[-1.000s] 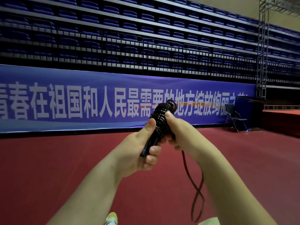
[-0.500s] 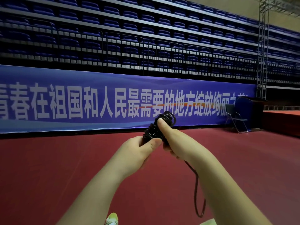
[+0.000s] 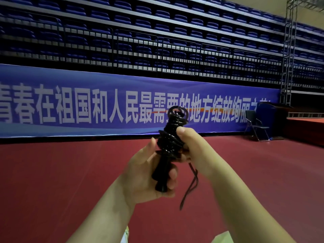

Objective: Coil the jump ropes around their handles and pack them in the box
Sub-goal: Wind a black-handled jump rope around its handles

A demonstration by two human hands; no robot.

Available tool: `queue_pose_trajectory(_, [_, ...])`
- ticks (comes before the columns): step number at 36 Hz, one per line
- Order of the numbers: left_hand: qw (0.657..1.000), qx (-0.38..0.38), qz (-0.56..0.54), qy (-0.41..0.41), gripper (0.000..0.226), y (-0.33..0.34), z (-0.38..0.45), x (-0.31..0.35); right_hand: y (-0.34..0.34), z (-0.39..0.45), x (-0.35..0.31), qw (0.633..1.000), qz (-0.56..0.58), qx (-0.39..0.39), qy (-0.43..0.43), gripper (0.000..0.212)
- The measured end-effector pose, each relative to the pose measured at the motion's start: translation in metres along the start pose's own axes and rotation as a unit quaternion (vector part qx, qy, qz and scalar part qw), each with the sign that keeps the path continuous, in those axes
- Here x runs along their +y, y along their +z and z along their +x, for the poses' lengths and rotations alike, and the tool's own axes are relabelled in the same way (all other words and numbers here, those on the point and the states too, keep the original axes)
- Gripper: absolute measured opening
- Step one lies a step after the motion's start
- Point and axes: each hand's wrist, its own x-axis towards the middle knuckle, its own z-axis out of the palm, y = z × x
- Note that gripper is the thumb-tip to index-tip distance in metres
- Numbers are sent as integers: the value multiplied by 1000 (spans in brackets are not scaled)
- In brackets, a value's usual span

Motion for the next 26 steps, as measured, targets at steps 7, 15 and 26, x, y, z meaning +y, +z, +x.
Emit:
queue_pose_trajectory(7, [995,-54,-72,-31,61,-12,-2,1,-1,5,10,996,-78,-30,-36,43])
queue_pose_trajectory(15, [977,202,64,-13,74,-4,-20,11,-9,4,12,985,-170,-37,5,49])
queue_pose_trajectory(26, [898,361,251,11,61,2,-24,16,5,5,24,961,-268,47,46,65])
